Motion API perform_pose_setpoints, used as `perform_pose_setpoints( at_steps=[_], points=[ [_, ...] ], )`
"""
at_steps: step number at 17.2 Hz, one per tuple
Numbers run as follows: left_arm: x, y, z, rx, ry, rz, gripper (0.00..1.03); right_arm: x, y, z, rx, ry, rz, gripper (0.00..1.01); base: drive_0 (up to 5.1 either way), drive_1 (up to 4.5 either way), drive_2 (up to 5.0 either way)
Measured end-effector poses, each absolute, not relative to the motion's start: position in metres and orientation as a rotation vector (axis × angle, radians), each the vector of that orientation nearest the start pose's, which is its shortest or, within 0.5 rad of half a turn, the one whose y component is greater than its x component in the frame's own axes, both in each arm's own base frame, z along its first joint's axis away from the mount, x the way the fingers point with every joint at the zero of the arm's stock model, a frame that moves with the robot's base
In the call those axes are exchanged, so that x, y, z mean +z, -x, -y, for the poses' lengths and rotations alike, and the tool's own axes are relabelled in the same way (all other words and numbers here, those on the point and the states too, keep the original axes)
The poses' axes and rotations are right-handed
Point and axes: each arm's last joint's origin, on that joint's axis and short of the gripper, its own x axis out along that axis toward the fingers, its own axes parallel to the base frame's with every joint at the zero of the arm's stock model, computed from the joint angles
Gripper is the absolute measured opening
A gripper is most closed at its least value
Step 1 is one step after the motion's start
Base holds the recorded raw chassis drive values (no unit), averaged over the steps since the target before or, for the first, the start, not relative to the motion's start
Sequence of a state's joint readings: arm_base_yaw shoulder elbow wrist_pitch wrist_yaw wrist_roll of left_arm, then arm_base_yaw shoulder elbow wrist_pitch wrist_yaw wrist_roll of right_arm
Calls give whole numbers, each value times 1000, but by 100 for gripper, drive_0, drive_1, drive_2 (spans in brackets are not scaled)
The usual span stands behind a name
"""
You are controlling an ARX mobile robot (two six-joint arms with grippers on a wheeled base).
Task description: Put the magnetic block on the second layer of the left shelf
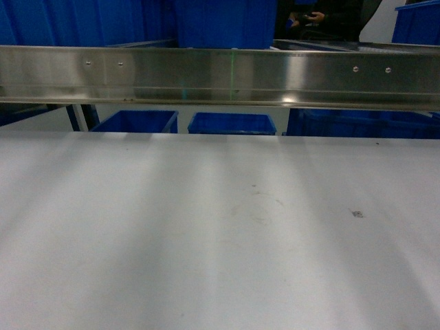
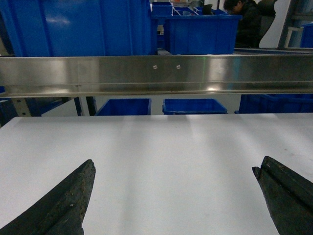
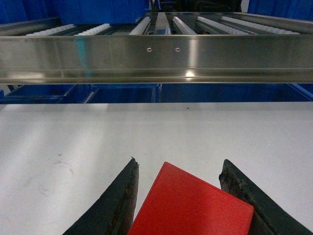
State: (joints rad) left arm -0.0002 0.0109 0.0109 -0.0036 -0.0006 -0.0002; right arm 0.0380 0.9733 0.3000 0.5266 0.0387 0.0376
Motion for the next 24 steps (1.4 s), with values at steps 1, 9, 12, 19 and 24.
perform_pose_setpoints(
  at_steps=[1, 9, 12, 19, 24],
  points=[
    [166, -98, 0, 0, 0, -4, 98, 202, -196, -6, -4, -32, -146, 44, -474, 122, 367],
    [166, -98, 0, 0, 0, -3, 98, 201, -196, -6, -4, -32, -151, 44, -474, 122, 367],
    [166, -98, 0, 0, 0, -4, 98, 201, -196, -6, -4, -32, -150, 44, -474, 122, 367],
    [166, -98, 0, 0, 0, -5, 98, 201, -196, -6, -4, -32, -149, 44, -501, 223, 258],
    [166, -98, 0, 0, 0, -3, 98, 201, -196, -6, -1, -32, -150, 44, -507, 238, 238]
  ],
)
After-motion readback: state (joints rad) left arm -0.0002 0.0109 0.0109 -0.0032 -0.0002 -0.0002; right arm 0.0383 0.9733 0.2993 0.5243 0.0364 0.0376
